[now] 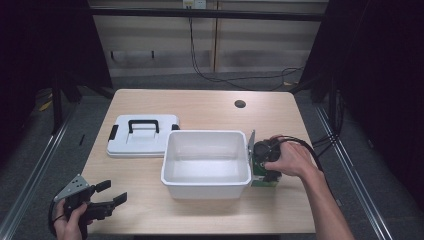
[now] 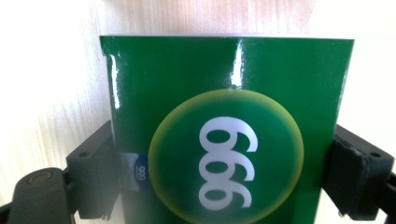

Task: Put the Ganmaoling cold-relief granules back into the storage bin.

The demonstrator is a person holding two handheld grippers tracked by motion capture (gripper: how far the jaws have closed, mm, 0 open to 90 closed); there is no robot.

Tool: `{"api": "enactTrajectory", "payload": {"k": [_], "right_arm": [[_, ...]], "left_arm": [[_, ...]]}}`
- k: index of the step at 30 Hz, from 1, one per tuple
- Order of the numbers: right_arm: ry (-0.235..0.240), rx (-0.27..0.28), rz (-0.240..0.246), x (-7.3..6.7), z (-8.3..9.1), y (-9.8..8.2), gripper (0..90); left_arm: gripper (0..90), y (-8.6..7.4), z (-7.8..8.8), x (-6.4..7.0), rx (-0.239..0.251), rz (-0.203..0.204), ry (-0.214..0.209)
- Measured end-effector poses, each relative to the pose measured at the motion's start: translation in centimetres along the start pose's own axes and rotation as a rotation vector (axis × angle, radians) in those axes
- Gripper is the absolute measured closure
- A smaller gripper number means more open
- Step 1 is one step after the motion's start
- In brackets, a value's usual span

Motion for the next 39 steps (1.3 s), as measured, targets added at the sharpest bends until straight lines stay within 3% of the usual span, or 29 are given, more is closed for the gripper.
{"api": "enactTrajectory", "payload": {"k": [4,10,15,18,20,29,39], "right_arm": [[0.007,0.027,-0.014,0.1,0.0,-0.2,15.1],[0.016,0.016,-0.008,0.0,0.1,-0.3,15.8],[0.021,0.001,-0.037,-0.1,0.3,-0.5,15.7],[0.017,0.012,-0.023,0.0,0.5,-0.5,15.7],[0.016,0.001,-0.042,-0.2,0.9,-0.5,15.8],[0.013,0.032,-0.038,-0.1,2.4,-0.3,15.7],[0.014,0.023,-0.037,-0.5,3.3,-0.4,15.7]], "left_arm": [[15.8,0.0,0.0,0.0,0.0,0.0,0.001],[15.9,0.0,0.0,0.0,-0.002,-0.006,0.001],[15.8,0.0,0.1,0.0,0.002,-0.005,0.001],[15.9,0.1,0.0,0.0,0.003,-0.008,-0.001],[15.9,0.1,0.0,0.0,0.003,-0.007,-0.002],[15.8,0.0,0.1,0.0,0.004,-0.002,-0.001],[15.9,0.0,0.0,0.0,0.001,-0.004,-0.003]]}}
Point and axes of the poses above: each handheld gripper's, and its own axes: z roughly backward along the jaws, y roughly out of its top, x roughly to its right, the point moved 4 cm from there along -z, roughly forward along the jaws, and after that the axes turned 5 degrees about x, right-handed, at the moved point
